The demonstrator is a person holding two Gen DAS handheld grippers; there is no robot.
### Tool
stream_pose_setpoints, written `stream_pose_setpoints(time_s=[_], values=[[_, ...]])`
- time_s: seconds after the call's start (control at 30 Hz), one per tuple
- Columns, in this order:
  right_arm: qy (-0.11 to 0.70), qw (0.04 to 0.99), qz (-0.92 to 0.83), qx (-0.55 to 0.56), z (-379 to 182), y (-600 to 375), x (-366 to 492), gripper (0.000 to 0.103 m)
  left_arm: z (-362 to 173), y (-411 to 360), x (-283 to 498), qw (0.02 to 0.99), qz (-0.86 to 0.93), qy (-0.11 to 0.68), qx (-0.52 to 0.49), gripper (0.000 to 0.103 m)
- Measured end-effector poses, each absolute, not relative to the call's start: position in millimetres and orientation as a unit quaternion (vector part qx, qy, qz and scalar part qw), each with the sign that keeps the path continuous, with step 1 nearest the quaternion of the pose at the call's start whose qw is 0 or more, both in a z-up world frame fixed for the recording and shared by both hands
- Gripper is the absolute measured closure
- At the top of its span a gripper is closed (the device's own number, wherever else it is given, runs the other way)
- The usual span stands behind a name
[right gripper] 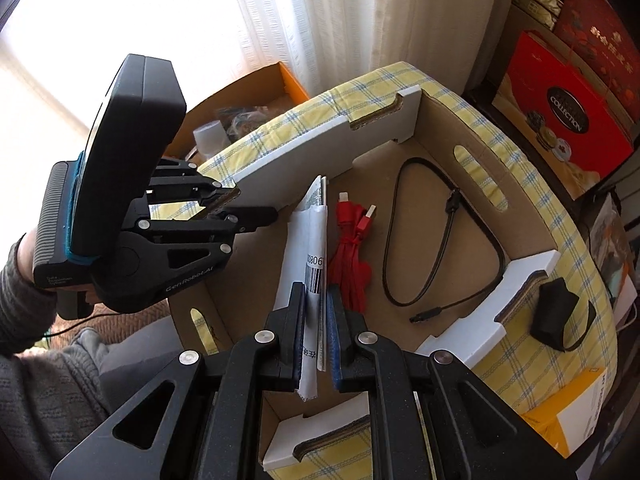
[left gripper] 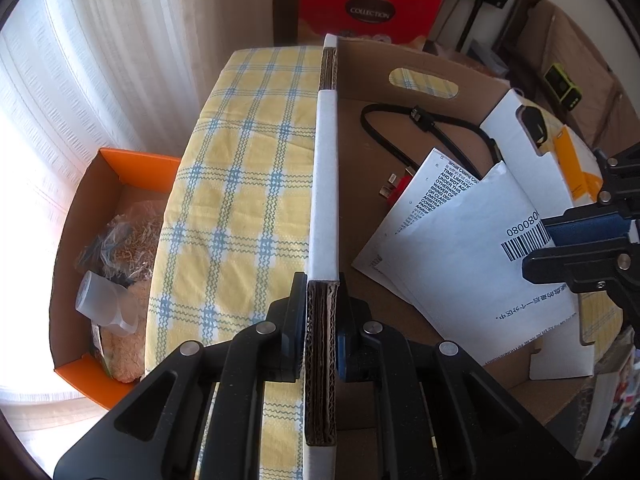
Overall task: Organize objects
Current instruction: 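Open the right tool to release the white papers inside the box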
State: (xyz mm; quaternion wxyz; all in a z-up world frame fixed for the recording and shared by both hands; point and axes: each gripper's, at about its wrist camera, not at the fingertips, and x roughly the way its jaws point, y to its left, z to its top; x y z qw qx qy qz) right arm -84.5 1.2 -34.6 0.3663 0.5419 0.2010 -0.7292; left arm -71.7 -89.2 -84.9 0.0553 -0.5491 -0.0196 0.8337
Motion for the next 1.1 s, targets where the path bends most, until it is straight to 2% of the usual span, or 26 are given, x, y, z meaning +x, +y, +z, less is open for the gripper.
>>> stream_pose_setpoints(time_s=[0.4,0.53,0.7,0.97,1.1], values=[[0.165,0.365,-0.727,0.558,-60.0,5.7,-103.8,0.088,-85.2,-89.8,-71.9,0.055,0.833,-0.019,-0.550,0.093],[0.182,0.401,-0.706,0.555,-58.1,10.6,-98.9,0.089,-85.4,-89.5,-71.9,0.057,0.833,-0.020,-0.550,0.093],[0.230,0.376,-0.695,0.568,-51.8,19.6,-107.4,0.090,-85.3,-88.7,-71.6,0.057,0.833,-0.019,-0.549,0.093],[0.261,0.418,-0.669,0.557,-50.8,-4.2,-95.4,0.090,-85.6,-88.7,-71.7,0.058,0.833,-0.021,-0.550,0.093],[0.261,0.407,-0.675,0.557,-62.9,-12.7,-98.4,0.082,-86.5,-89.6,-71.9,0.057,0.833,-0.019,-0.550,0.093]])
